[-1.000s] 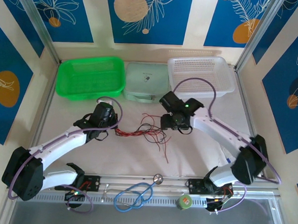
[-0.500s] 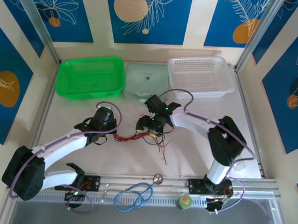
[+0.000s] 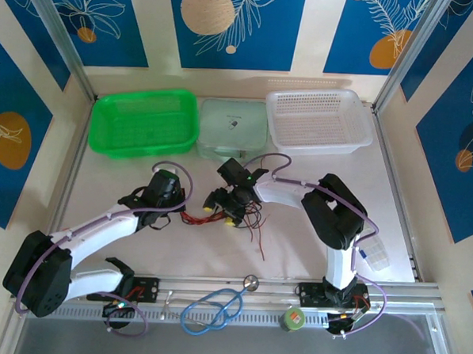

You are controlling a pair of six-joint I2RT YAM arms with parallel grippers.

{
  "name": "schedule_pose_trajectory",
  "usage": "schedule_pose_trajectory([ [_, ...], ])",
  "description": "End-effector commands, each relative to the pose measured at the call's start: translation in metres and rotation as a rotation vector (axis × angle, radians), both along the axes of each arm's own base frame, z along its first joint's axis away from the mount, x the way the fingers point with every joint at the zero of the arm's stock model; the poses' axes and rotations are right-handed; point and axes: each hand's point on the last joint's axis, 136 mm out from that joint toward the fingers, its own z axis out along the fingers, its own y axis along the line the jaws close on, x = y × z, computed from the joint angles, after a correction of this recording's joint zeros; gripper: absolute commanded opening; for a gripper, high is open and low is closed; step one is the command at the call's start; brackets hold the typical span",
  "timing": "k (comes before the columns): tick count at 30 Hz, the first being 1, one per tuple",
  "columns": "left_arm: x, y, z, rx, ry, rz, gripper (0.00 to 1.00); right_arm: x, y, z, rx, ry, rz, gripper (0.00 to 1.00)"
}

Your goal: Untangle the cables

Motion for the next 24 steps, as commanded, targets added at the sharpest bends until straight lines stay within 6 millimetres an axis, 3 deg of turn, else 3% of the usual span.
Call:
schedule_pose_trajectory([
  [1, -0.003, 0.004, 0.001, -0.015, -0.001, 0.014, 0.00, 0.012, -0.036, -0.009, -0.151, -0.037, -0.076, 0.73],
  [4, -0.006, 0.008, 0.003, -0.002, -0.007, 0.021, 0.00, 0.026, -0.074, -0.004, -0.288, -0.122, -0.103, 0.67],
  [10, -0.010, 0.012, 0.004, -0.002, -0.008, 0.026, 0.00, 0.038, -0.141, 0.002, -0.511, -0.212, -0.122, 0.45],
  [13, -0.010, 0.008, 0.000, -0.018, 0.002, 0.017, 0.00, 0.036, -0.159, 0.001, -0.542, -0.214, -0.132, 0.32],
  [17, -0.010, 0.001, -0.011, -0.042, 0.030, 0.005, 0.00, 0.034, -0.177, 0.006, -0.555, -0.215, -0.156, 0.07],
  [20, -0.010, -0.005, -0.020, -0.054, 0.054, -0.009, 0.00, 0.031, -0.198, 0.012, -0.610, -0.225, -0.162, 0.00],
  [21, -0.010, -0.006, -0.022, -0.059, 0.060, -0.015, 0.02, 0.031, -0.204, 0.015, -0.629, -0.233, -0.157, 0.00],
  [24, -0.010, -0.011, -0.025, -0.069, 0.075, -0.031, 0.22, 0.030, -0.216, 0.027, -0.663, -0.264, -0.106, 0.00],
])
